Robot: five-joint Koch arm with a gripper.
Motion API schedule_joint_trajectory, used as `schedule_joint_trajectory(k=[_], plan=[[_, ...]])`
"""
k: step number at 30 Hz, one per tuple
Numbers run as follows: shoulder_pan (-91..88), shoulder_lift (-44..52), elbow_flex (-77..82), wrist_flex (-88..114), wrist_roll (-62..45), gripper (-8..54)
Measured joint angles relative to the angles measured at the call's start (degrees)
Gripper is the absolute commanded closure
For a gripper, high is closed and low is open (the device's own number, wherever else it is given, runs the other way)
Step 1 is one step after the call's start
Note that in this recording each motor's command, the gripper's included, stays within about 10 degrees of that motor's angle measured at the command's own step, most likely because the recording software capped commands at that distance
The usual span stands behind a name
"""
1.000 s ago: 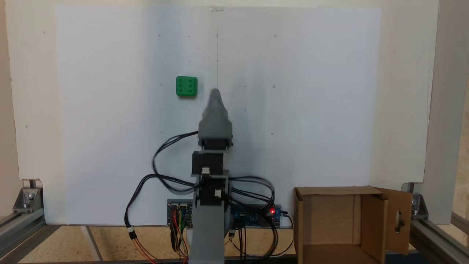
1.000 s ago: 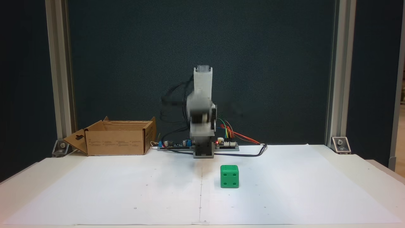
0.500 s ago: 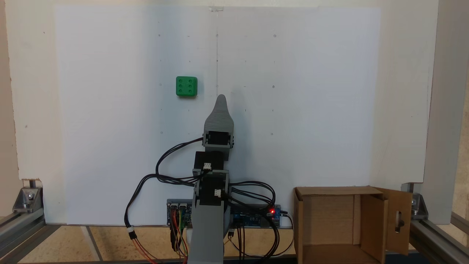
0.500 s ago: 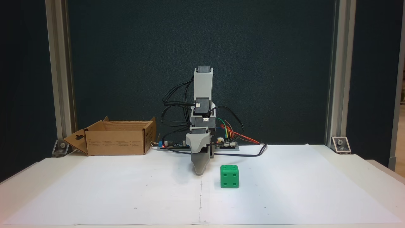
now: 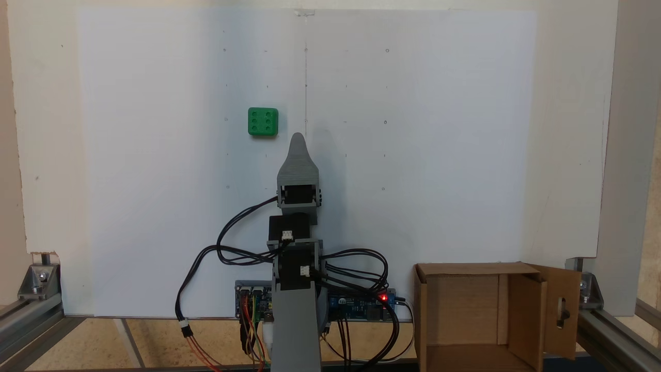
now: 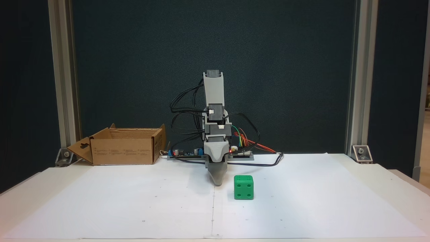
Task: Grasp a green dice and put it in the bin.
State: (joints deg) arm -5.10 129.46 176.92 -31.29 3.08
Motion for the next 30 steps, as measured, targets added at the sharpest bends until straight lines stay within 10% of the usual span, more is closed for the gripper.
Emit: schedule_joint_trajectory(k=[20, 30], plan=[[-1.9, 0.0, -2.6, -46.5, 0.0, 4.0], [-0.3, -0.2, -18.4, -39.0, 0.0, 4.0]])
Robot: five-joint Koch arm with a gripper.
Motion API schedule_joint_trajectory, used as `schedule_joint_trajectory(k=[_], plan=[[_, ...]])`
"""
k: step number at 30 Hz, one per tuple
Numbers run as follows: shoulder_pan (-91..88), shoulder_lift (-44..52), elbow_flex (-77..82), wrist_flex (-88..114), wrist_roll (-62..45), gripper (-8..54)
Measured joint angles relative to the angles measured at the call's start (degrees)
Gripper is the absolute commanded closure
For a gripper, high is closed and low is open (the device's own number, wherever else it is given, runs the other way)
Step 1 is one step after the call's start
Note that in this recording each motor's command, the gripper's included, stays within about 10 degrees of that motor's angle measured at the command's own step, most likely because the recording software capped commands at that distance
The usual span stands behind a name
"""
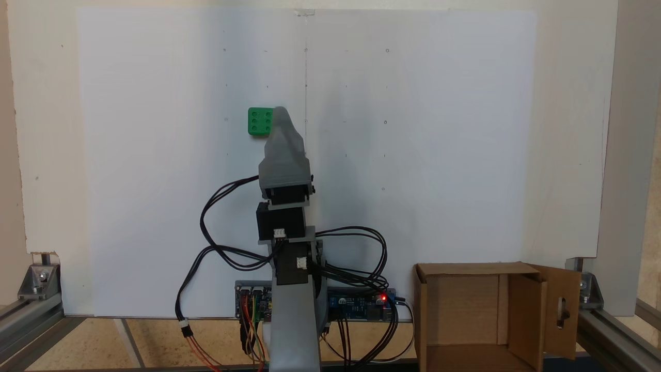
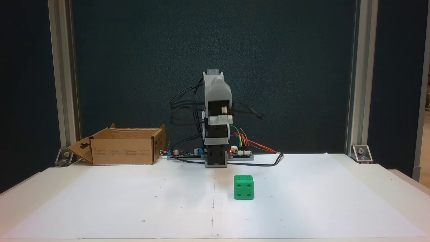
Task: Grasp a green dice and put it in the bin.
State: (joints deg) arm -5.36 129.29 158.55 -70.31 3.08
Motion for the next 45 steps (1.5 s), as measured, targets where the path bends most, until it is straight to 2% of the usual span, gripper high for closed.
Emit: schedule_joint_trajectory(k=[3, 6, 14, 20, 26, 30, 36, 45], plan=[[0.3, -1.2, -5.4, 5.7, 0.0, 3.7], [0.5, -7.0, -12.4, 9.8, 0.0, 2.0], [1.0, -14.2, -19.3, 21.6, 0.0, 1.5], [0.8, -14.3, -22.9, 38.9, 0.0, 1.3], [1.0, -14.2, -23.0, 40.0, 0.0, 1.5], [1.8, -9.7, -23.0, 45.8, 0.0, 1.3], [2.9, -6.1, -28.5, 63.3, 0.3, 1.6], [-2.9, -6.3, -40.3, 93.8, 2.4, 2.6]])
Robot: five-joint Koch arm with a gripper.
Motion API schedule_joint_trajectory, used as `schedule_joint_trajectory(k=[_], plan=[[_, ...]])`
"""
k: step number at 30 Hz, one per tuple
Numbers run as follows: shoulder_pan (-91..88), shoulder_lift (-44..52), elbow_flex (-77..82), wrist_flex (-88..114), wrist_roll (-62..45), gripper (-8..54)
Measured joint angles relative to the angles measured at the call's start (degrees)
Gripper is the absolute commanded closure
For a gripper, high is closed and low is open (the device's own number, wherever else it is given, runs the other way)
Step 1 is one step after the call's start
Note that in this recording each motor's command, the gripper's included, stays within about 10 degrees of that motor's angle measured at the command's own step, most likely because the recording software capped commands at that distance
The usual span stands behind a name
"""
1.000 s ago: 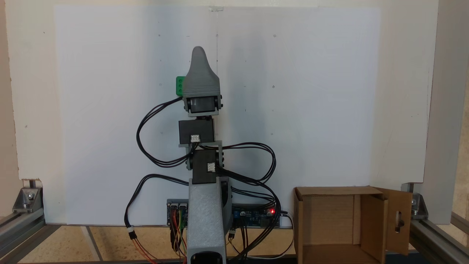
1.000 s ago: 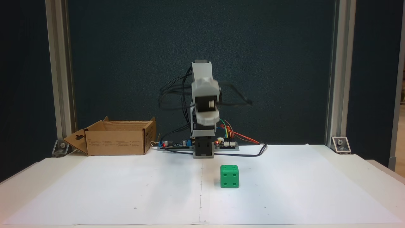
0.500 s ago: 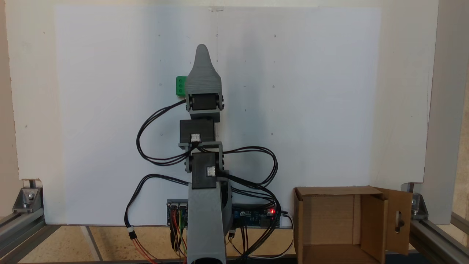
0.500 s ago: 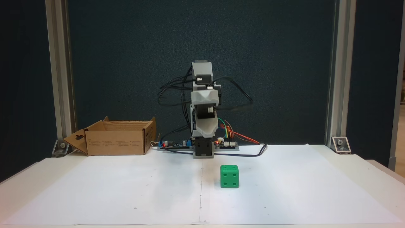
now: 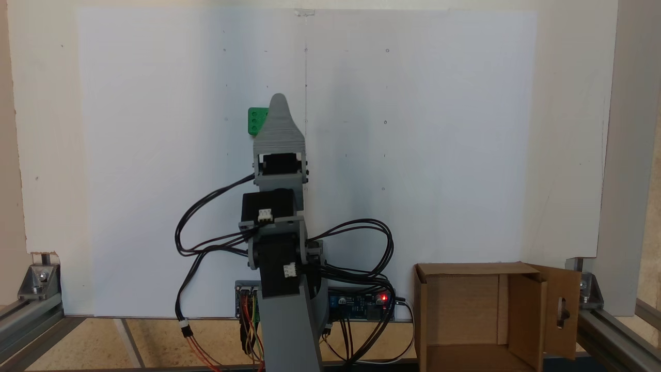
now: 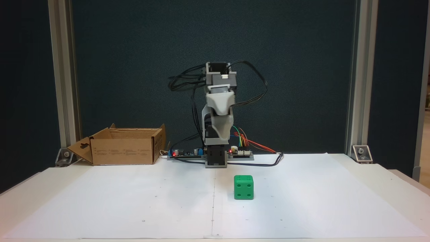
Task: Grasp a green dice and put it in the bin.
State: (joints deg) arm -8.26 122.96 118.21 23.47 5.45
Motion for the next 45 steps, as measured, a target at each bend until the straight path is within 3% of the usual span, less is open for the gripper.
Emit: schedule_joint_trajectory(k=[5, 17, 36, 45], plan=[[-4.0, -1.5, -0.9, 9.9, 1.8, 2.7], [-5.9, -16.6, -21.9, 36.6, 12.0, 2.5], [-10.2, -33.9, -28.0, 33.9, 15.9, 2.4], [-11.5, -34.6, -28.0, 33.7, 15.9, 2.3]])
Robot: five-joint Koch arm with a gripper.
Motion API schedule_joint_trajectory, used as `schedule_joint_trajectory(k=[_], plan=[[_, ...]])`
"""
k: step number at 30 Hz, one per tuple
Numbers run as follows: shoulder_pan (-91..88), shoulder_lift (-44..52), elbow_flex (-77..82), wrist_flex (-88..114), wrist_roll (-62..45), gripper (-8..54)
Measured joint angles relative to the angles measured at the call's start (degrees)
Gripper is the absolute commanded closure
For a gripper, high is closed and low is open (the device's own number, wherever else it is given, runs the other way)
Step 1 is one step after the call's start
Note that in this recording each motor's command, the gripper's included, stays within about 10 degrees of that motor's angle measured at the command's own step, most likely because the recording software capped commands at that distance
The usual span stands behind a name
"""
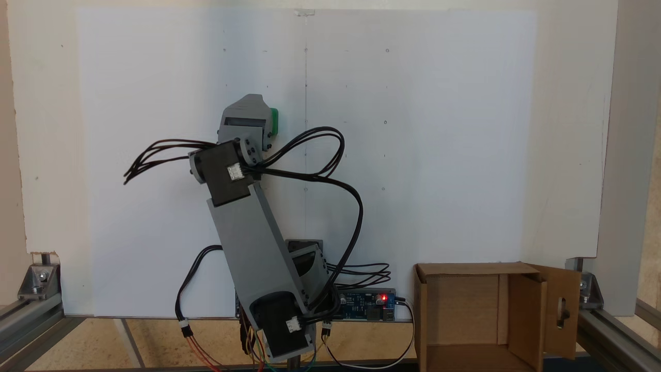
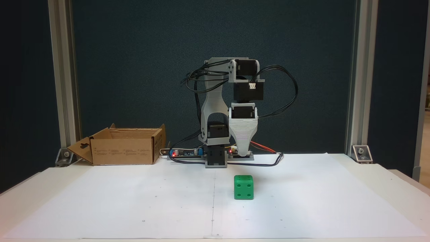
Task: Grasp a green dice and put it in the bin.
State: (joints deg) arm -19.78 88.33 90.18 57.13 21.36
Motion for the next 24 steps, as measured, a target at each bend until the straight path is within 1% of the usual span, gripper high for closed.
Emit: schedule_joint_trajectory(k=[3, 24], plan=[[0.0, 0.0, 0.0, 0.0, 0.0, 1.4], [-0.1, 0.0, 3.8, -6.8, -0.3, 2.4]])
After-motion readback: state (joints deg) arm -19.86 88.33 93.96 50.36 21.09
